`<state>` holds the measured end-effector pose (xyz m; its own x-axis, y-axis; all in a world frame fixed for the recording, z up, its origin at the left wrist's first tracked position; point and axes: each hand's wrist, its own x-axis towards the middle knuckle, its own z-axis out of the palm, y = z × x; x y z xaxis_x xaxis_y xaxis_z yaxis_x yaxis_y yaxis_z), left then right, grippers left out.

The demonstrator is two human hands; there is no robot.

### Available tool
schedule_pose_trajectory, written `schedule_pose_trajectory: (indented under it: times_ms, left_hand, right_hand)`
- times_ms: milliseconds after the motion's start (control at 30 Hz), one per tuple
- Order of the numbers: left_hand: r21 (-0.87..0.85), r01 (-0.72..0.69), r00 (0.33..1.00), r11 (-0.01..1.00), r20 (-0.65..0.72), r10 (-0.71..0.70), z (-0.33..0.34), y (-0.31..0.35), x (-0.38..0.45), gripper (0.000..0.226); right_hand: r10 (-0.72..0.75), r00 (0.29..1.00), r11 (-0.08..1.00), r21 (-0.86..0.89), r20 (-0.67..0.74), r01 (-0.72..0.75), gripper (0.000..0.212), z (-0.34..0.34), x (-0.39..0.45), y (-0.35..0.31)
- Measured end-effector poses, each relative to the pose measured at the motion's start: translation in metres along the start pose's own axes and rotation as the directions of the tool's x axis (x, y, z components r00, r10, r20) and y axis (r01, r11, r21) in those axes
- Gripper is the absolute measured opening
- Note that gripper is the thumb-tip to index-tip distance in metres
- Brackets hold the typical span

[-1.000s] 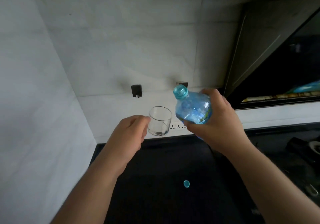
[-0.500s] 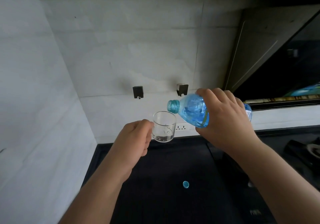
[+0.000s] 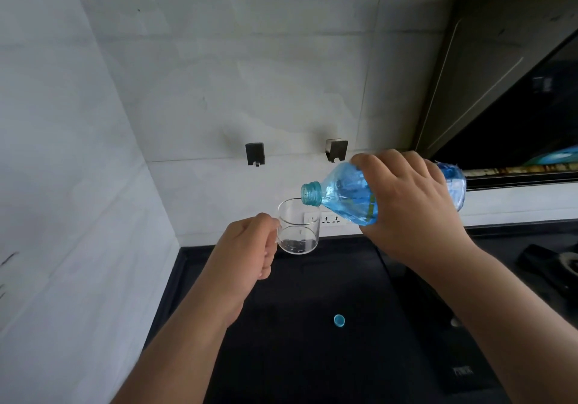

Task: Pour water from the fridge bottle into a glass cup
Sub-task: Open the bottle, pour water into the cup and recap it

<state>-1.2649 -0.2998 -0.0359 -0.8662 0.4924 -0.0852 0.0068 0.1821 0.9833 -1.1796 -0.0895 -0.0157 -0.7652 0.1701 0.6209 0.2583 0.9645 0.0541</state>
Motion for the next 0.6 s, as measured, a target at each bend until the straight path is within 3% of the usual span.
schedule_pose_trajectory:
  times_ms: [600]
  left_hand:
    - [0.004,-0.014,1.000,1.000,-0.017,0.014,-0.0024,-0.0055,0.0055,0.052]
  right_hand:
    - [-0.085,0.996,0.994,-0.071,-0.023,0.083,0.085,-0.0006,0.0088,0.0040]
